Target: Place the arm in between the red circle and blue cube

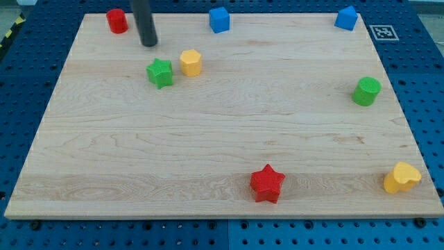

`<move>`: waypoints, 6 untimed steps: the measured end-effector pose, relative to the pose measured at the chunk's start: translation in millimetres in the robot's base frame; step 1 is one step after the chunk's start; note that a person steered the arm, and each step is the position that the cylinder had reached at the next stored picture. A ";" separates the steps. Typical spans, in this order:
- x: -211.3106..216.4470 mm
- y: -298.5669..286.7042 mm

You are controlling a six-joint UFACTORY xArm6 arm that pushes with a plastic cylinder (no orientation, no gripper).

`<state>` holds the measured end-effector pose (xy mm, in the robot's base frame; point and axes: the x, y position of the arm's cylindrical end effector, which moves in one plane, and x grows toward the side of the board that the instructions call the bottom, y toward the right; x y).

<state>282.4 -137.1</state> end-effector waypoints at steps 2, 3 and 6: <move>0.0 0.5; -0.7 4.7; -91.0 45.8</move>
